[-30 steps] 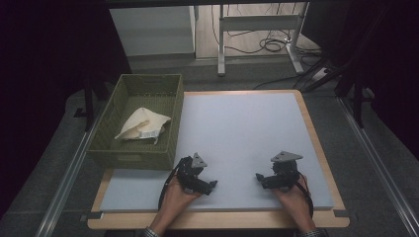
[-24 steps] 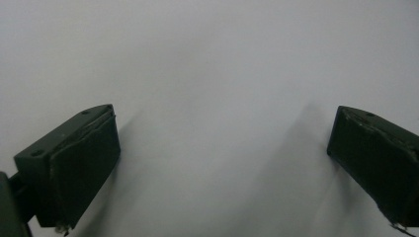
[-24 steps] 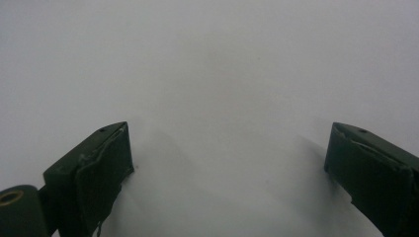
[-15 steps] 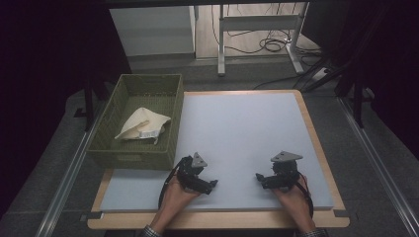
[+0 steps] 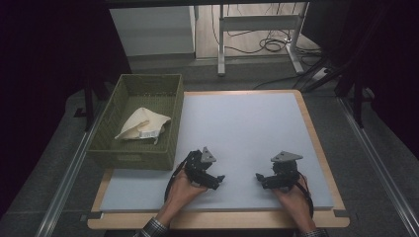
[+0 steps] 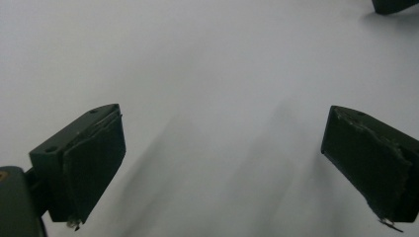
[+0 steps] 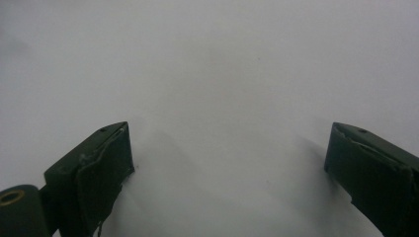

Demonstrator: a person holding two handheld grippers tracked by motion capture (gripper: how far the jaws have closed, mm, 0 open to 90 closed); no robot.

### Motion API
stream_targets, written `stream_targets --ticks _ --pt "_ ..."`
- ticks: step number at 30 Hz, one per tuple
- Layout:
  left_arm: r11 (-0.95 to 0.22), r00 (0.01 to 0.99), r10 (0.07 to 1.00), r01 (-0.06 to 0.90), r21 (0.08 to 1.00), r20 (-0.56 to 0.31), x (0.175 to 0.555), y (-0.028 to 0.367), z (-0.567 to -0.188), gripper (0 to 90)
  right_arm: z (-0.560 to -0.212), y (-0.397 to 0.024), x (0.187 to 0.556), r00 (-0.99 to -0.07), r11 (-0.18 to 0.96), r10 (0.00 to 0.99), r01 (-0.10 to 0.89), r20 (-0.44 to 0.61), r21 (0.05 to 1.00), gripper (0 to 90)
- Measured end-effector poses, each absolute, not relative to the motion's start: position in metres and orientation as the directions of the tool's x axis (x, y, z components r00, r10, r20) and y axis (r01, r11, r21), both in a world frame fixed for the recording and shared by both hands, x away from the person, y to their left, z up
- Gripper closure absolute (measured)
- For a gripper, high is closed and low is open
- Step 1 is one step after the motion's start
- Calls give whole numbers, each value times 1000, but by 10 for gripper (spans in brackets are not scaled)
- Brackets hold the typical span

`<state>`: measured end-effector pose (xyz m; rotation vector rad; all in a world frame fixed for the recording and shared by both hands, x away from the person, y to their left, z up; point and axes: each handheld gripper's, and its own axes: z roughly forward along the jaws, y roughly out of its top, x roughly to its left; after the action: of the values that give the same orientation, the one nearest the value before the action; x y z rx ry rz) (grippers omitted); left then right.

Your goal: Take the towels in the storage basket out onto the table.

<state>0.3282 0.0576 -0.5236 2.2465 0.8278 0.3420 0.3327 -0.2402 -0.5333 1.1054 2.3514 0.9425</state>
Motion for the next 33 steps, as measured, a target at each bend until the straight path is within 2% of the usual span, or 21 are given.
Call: stream_targets --ticks 13,25,33 --pt "-556 782 623 453 696 -12 346 49 -499 35 -533 -240 333 -621 467 782 531 -50 707 46" --pt "-529 783 619 473 705 -61 366 45 -474 35 -533 -240 333 -621 466 782 531 -49 708 46" --pt "-530 777 627 472 705 -49 377 45 -458 33 -533 -240 333 -622 467 781 530 -50 708 46"
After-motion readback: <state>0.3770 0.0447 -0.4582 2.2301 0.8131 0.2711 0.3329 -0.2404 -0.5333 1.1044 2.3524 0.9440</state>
